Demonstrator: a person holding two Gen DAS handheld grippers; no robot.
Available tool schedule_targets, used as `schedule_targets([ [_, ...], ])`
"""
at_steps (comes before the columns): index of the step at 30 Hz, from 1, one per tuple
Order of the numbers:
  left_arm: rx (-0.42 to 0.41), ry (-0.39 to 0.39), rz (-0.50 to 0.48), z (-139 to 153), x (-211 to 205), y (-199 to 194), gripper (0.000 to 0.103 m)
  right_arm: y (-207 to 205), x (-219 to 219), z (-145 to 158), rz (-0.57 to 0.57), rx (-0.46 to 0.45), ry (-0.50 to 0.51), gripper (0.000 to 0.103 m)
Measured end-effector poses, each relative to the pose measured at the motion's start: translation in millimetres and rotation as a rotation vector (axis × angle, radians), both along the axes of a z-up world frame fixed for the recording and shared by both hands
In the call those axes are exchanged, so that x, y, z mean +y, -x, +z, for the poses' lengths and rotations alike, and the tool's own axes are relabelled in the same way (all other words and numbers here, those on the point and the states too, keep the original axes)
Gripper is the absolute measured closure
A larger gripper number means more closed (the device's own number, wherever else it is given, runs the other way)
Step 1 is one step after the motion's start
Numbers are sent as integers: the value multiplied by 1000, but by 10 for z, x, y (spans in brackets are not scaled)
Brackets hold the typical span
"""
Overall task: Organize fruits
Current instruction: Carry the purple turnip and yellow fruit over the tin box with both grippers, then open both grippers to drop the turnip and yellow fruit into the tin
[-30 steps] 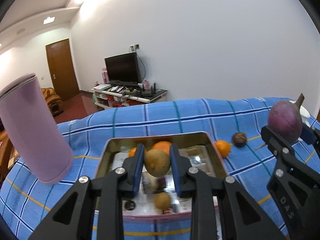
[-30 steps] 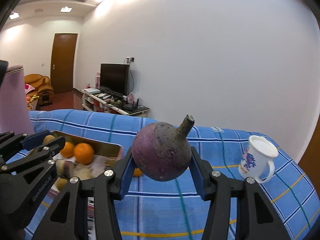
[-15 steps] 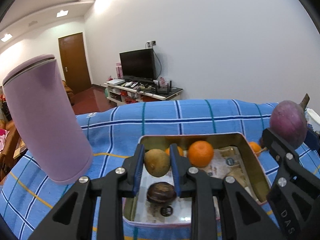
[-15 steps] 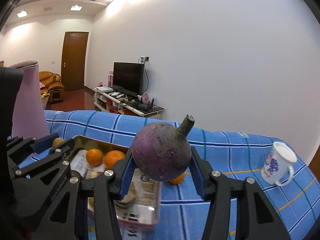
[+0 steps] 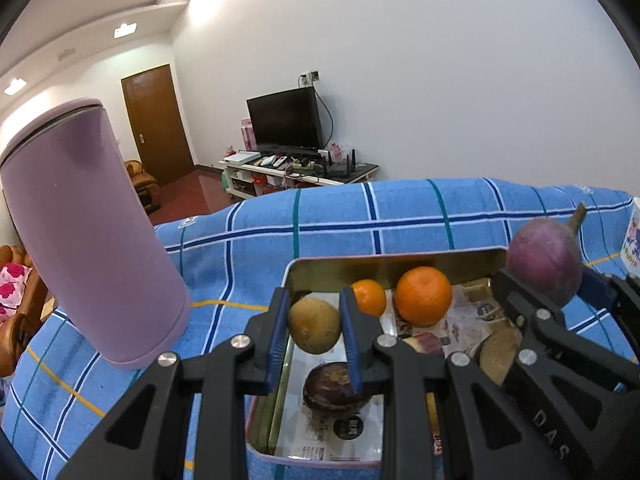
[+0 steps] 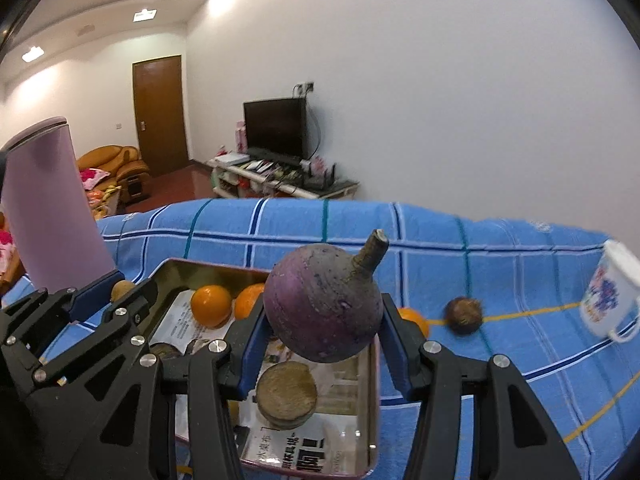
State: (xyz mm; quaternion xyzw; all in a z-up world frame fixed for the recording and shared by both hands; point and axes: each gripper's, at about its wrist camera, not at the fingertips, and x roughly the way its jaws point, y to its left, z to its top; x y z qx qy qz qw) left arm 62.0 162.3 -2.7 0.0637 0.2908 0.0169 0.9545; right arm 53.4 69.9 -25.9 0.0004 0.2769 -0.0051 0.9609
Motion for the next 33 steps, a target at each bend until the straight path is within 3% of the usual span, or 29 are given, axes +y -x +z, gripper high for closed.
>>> schedule_targets([
  [11,42,-28,4,-118,-43,-70,75,-182,-45,-214,52,97,-51,50],
  [18,59,-23,9,-140,-32,-113,74,-200,-45,-234,87,90,-52,49],
  [21,51,-29,20,-138,-16,-116,61,-221,-84,-252,109,102,-92,48],
  [23,44,-30,40,-137,8,-105,39,-242,-132,-262,108,111,-125,48],
  [25,31,-24,64,-128,49,-93,27,-225,-176,-235,105,90,-142,48],
  [28,10,-29,64,-104,44,-61,20,-179,-209,-172,121,51,-167,43],
  [31,-21,-57,68,-87,3,-11,4,-117,-224,-109,122,8,-181,42],
  [33,-42,-54,64,-63,-4,22,3,-81,-240,-86,111,-11,-187,42],
])
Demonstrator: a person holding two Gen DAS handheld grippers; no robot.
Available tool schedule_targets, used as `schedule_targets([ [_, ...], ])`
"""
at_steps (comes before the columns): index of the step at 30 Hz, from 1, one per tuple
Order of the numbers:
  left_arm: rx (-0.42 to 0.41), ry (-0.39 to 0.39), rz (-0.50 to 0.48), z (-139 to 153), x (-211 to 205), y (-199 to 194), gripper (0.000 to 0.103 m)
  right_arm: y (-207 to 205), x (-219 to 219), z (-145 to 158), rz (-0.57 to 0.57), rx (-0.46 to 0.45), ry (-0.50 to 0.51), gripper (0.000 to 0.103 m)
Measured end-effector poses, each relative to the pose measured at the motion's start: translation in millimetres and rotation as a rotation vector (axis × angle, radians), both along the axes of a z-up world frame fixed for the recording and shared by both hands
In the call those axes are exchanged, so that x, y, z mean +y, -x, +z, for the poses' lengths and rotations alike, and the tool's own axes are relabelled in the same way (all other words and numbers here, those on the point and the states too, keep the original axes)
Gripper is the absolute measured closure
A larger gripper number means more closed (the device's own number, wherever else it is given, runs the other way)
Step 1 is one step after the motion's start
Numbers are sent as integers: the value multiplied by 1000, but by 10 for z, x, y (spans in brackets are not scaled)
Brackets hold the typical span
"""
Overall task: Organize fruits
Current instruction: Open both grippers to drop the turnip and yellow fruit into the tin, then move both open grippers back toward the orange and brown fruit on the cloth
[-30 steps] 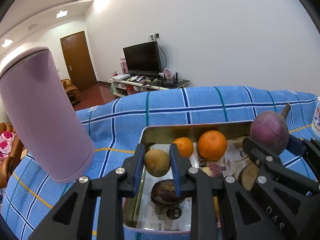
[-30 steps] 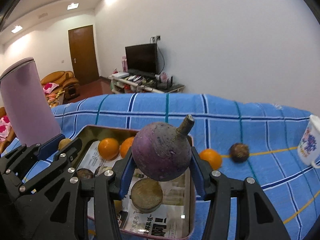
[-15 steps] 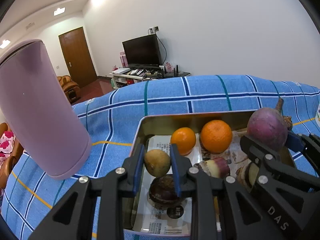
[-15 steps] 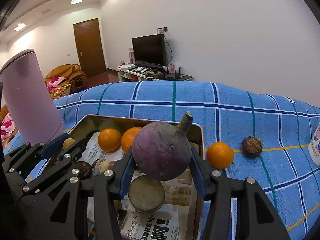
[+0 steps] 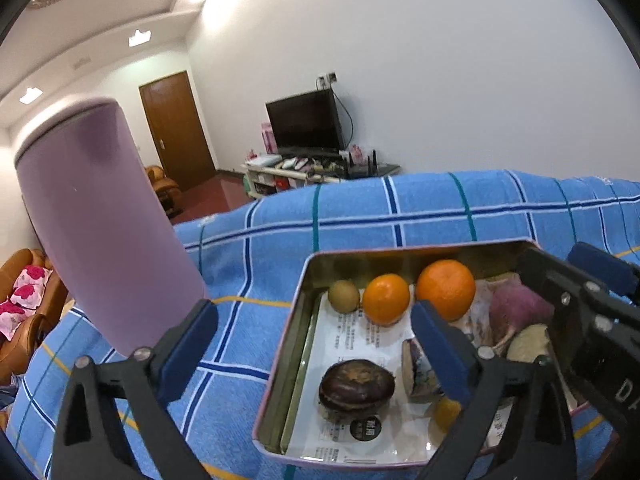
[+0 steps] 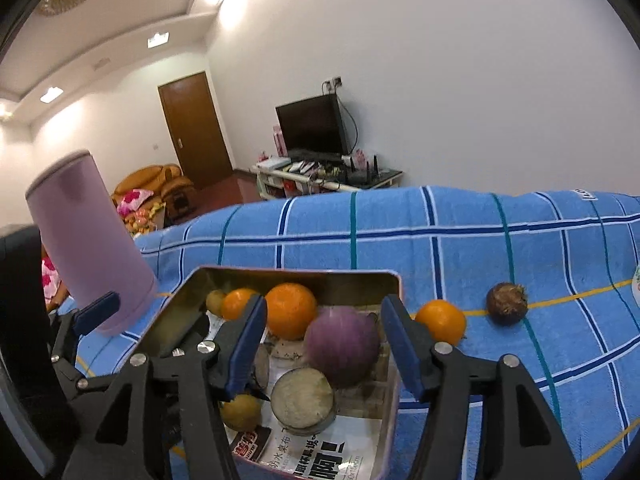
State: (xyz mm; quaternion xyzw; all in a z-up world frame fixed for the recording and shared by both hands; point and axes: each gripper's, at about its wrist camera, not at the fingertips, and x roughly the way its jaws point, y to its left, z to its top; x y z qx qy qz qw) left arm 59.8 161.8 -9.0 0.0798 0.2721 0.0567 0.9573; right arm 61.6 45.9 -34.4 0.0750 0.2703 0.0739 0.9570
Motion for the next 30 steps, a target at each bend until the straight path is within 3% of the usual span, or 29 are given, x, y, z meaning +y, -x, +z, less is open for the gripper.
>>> schedule_targets([
  [9,27,129,11,-13,102,-11,0,68,-136,13,-122,-41,12,41],
  [30,-11,113,35,16,70,163,0,218,-162,29,-187,-114,66,41],
])
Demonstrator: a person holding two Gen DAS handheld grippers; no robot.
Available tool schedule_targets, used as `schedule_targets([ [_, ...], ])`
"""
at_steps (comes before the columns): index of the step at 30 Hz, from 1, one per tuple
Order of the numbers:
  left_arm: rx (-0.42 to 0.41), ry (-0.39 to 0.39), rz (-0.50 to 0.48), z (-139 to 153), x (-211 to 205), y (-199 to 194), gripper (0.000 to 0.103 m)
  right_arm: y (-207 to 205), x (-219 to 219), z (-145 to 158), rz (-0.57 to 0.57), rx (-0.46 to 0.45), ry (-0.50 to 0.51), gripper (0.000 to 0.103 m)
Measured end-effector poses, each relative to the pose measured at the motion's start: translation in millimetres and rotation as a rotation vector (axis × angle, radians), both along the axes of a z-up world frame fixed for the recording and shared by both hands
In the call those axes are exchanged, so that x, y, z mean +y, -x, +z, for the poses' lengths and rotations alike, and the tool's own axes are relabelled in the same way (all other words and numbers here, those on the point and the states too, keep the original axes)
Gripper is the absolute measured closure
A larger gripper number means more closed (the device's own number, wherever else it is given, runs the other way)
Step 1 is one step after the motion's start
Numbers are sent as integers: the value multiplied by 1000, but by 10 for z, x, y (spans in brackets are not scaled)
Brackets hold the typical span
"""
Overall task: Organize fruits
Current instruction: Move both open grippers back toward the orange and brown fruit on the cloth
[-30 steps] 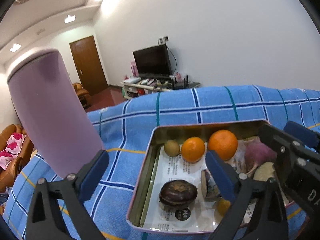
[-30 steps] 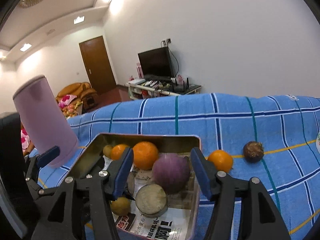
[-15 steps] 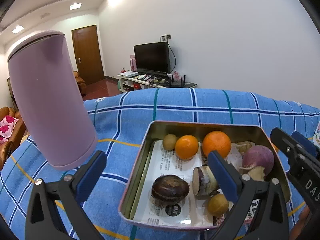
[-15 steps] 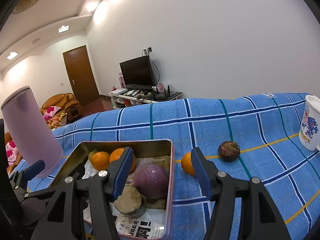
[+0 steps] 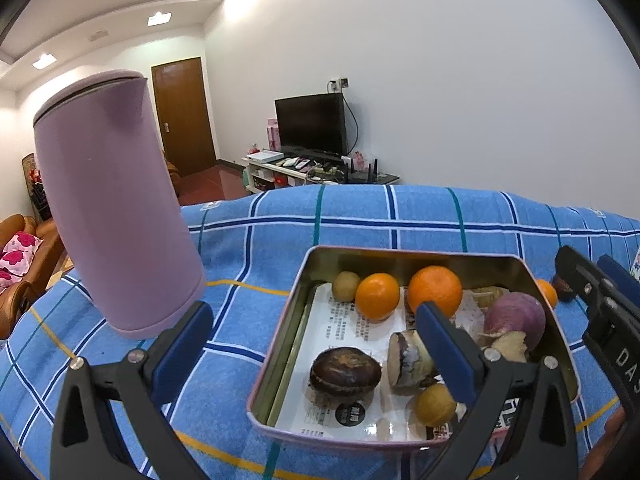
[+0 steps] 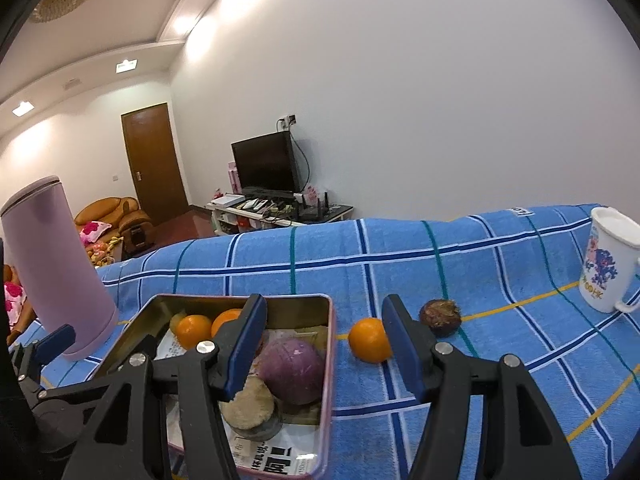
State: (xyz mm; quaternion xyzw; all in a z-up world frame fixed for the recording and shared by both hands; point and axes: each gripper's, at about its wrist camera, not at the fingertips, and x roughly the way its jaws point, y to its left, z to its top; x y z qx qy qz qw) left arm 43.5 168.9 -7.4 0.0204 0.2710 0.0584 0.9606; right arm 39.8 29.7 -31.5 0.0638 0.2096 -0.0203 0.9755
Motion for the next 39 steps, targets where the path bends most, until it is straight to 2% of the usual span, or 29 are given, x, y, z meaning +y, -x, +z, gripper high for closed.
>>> schedule_targets([
  [24,-19,-29,-15,26,-287,251,0,202,-287,40,-61,-2,72,41],
  [33,8,-17,-49,12,-476,330,0,244,-574,23,-77,33,84,41],
  [39,13,-30,-94,12,-672,402,0,286,-953,-15,-111,84,47,41],
])
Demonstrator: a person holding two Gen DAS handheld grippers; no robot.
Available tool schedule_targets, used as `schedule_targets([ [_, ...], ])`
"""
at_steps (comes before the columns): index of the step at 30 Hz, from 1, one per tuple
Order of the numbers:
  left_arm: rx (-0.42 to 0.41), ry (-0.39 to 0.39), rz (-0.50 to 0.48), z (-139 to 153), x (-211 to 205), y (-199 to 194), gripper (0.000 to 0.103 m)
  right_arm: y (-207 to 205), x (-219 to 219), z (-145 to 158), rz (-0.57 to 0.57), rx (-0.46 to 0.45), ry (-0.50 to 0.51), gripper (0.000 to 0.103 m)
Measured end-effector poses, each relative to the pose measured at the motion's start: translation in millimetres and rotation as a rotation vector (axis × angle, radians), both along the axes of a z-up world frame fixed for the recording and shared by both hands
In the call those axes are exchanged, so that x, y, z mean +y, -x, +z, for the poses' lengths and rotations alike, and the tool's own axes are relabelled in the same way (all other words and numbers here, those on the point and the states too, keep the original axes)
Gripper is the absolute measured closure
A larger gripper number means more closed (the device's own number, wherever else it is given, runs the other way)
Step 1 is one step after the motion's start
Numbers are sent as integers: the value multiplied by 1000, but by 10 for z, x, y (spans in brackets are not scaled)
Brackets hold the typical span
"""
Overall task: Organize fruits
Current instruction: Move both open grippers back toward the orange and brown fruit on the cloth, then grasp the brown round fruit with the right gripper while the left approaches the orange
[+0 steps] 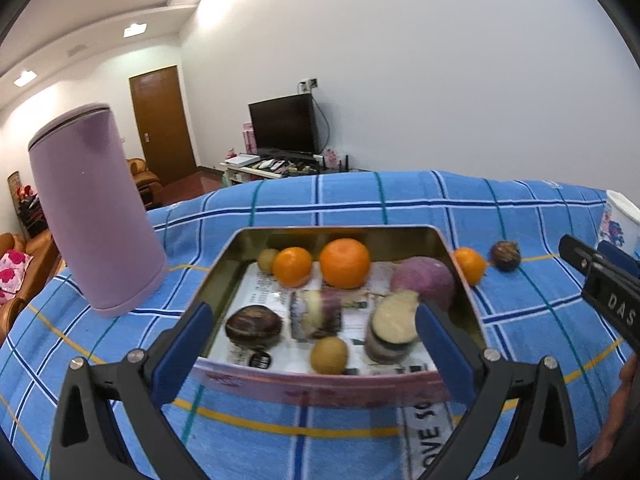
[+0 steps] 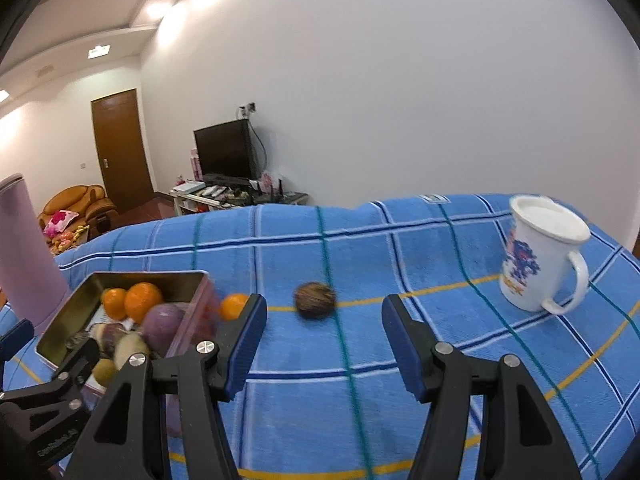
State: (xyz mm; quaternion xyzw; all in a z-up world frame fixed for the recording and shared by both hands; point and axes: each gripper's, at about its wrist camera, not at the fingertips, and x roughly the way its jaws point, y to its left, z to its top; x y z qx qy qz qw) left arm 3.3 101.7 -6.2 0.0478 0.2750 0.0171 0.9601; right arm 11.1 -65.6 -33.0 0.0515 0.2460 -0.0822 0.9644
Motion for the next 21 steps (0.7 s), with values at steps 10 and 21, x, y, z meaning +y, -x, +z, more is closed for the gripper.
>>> schedule_targets([
  [10,28,-54,-126,30,-373,-14,1,-179,-534,-168,16,142,-118,41],
  [21,54,-93,-164,386,-442,-371,1,-967,-316,-364,228,307,-80,49],
])
